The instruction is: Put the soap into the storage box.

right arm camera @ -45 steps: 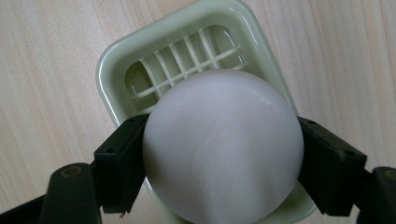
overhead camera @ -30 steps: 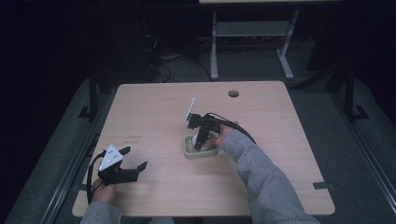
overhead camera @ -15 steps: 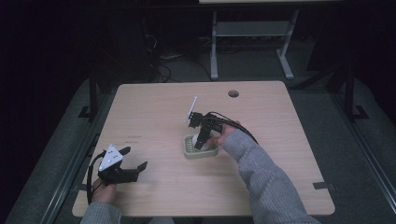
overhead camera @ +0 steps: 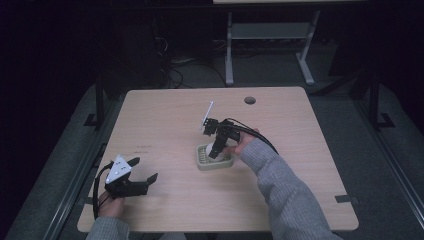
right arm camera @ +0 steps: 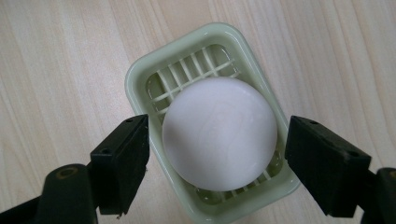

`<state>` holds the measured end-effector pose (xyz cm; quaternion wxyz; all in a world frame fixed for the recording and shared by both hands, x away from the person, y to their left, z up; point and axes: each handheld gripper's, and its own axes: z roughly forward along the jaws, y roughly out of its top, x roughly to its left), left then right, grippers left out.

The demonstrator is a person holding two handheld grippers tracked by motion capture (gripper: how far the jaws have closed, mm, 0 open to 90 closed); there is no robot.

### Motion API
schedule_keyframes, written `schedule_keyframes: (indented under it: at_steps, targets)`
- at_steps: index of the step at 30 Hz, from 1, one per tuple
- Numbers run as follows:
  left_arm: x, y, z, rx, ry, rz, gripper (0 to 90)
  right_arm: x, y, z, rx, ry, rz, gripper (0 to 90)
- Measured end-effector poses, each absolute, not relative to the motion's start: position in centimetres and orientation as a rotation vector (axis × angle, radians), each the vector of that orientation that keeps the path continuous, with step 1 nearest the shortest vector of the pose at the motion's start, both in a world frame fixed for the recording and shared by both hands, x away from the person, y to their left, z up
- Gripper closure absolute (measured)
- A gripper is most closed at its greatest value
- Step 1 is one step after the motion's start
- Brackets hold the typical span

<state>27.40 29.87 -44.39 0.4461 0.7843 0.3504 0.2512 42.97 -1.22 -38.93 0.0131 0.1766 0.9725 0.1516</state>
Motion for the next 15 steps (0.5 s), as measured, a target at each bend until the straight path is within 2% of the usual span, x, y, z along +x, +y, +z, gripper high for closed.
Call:
schedule_keyframes:
  at_steps: [15]
  targets:
    - [27.41, 29.88, -44.41, 1.946, 0.866, 0.628, 12.8, 42.43, -2.24, -38.16, 0.560, 3.008, 0.473, 22.1]
